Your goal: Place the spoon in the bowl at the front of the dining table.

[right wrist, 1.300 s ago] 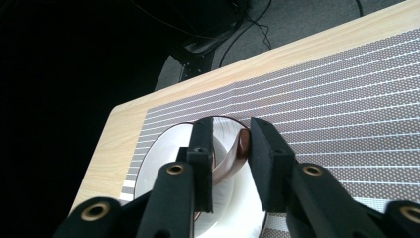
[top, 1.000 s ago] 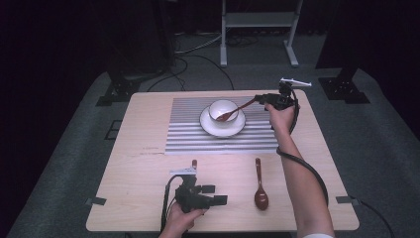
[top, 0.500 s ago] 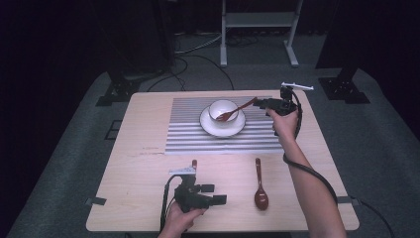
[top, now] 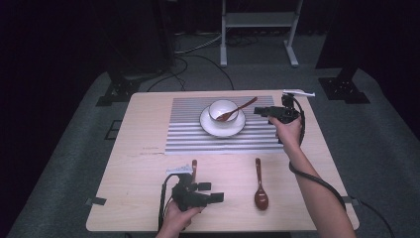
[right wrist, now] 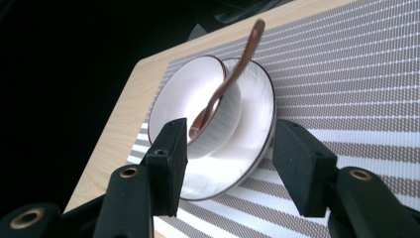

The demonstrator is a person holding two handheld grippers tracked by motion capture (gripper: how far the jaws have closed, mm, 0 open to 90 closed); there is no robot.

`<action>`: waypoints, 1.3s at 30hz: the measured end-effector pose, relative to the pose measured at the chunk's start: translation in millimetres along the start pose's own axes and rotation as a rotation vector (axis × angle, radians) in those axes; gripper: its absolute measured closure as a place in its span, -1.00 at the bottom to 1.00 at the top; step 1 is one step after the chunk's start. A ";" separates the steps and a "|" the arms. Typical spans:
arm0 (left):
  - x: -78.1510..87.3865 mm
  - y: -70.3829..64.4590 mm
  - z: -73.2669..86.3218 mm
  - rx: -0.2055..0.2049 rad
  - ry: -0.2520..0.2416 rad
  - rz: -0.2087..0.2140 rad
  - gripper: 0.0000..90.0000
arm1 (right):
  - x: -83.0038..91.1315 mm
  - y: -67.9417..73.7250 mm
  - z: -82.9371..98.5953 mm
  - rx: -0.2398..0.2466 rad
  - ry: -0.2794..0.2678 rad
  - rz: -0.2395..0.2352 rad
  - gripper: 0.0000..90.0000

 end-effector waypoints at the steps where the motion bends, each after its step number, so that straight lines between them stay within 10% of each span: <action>1: 0.1 -0.1 -0.1 0.000 -0.001 0.000 -0.89 | 0.6 -0.8 1.2 0.002 0.002 -0.001 0.03; 39: 0.6 0.2 -0.4 -0.006 0.004 -0.007 -0.89 | 6.4 -21.9 51.2 0.018 0.130 -0.051 -0.03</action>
Point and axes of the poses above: each handheld gripper's, and its own axes: x roughly backward along the jaws, z roughly out of its underside, y roughly to its left, the point moved 1 cm from there along -x, roughly forward along the jaws, and after that the axes turned 2 degrees about -x, right-handed, at the moved point
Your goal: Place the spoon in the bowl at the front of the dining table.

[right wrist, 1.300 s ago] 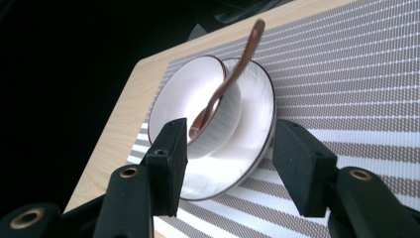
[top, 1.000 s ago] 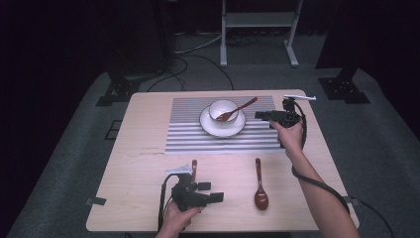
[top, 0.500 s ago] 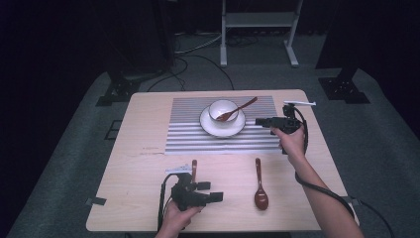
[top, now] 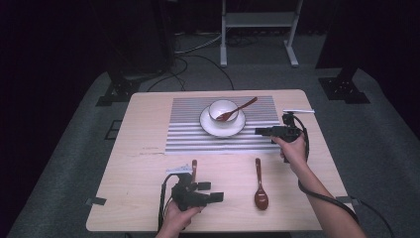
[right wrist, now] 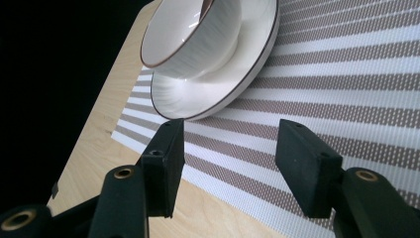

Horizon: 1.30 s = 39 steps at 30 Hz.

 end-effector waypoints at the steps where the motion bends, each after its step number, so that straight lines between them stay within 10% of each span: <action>1: -0.2 -0.1 0.1 0.002 -0.002 0.000 -0.89 | -0.2 -0.5 1.6 0.003 0.003 -0.001 -0.03; 39: 0.7 1.6 -0.3 0.006 -0.007 -0.010 -0.89 | 14.2 -5.5 52.9 0.026 0.047 -0.090 -0.06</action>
Point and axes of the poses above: each handheld gripper's, and its own axes: x roughly backward along the jaws, z roughly out of its underside, y roughly to its left, the point moved 1 cm from there along -x, roughly forward along the jaws, and after that the axes turned 2 degrees about -x, right-handed, at the moved point
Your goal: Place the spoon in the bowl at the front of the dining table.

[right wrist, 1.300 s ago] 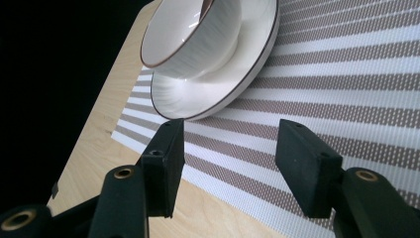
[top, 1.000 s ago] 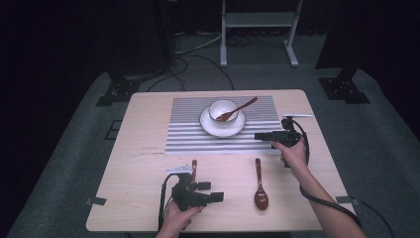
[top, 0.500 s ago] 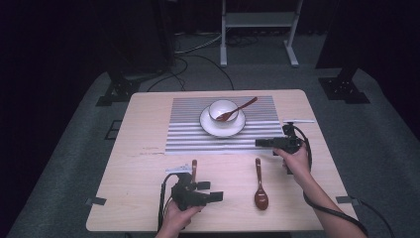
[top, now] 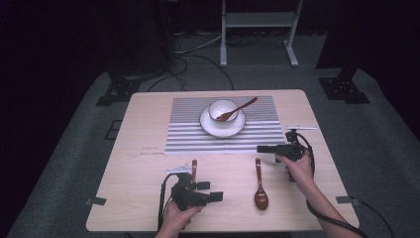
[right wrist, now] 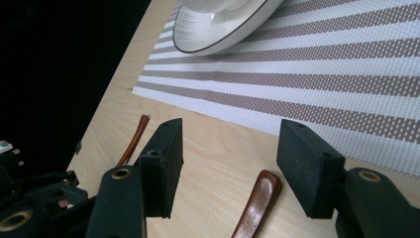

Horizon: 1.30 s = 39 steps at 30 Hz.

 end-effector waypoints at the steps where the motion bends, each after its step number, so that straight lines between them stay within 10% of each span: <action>1: 0.3 0.0 -0.1 0.000 0.000 -0.001 -0.89 | 0.1 0.1 1.1 0.000 0.002 0.001 -0.06; 39: 1.9 0.0 -0.1 -0.008 -0.009 -0.009 -0.89 | 13.1 21.6 43.6 0.080 0.017 -0.049 -0.10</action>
Point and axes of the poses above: each handheld gripper's, and its own axes: x roughly backward along the jaws, z roughly out of its underside, y roughly to its left, the point moved 1 cm from there along -x, roughly forward along the jaws, and after that the axes turned 2 degrees about -x, right-handed, at the moved point
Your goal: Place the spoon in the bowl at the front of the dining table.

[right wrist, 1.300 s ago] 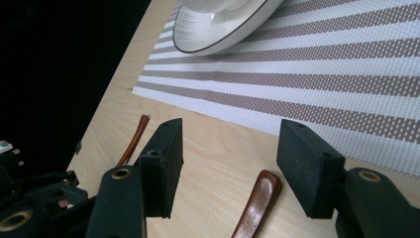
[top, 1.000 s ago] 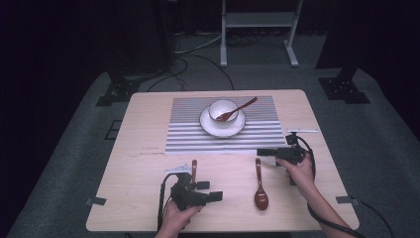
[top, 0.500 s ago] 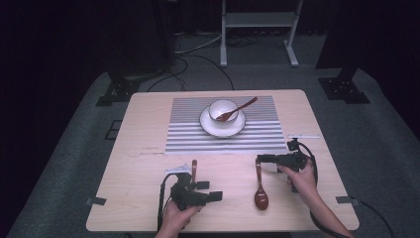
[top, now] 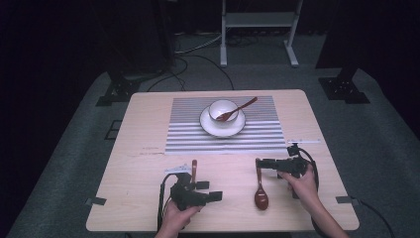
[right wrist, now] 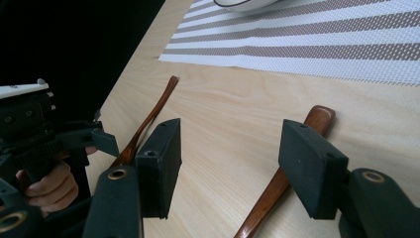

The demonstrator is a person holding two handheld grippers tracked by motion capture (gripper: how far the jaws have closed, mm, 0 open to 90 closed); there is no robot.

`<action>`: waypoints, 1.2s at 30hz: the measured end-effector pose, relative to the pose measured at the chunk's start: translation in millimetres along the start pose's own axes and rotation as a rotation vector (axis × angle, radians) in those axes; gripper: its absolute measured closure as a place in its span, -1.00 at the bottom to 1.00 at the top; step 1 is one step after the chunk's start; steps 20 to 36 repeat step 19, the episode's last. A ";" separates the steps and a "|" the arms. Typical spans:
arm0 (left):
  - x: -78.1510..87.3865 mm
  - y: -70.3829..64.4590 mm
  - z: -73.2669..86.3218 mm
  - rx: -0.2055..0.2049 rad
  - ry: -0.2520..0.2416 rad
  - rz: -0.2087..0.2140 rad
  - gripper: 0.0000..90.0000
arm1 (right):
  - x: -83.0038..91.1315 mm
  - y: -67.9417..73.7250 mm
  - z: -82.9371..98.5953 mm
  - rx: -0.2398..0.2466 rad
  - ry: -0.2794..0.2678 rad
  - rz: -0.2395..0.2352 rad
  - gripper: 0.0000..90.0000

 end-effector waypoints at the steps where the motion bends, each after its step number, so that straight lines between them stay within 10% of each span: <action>1: 0.1 0.0 0.0 0.002 -0.001 0.000 -0.89 | 0.2 0.6 1.3 0.000 0.002 -0.003 -0.09; 36: -0.7 -1.0 -0.4 -0.005 -0.001 -0.002 -0.89 | 4.0 4.0 28.2 -0.010 -0.050 -0.058 -0.12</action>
Point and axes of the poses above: each handheld gripper's, and its own axes: x roughly backward along the jaws, z roughly out of its underside, y roughly to its left, the point moved 1 cm from there along -x, roughly forward along the jaws, and after that the axes turned 2 degrees about -x, right-handed, at the moved point
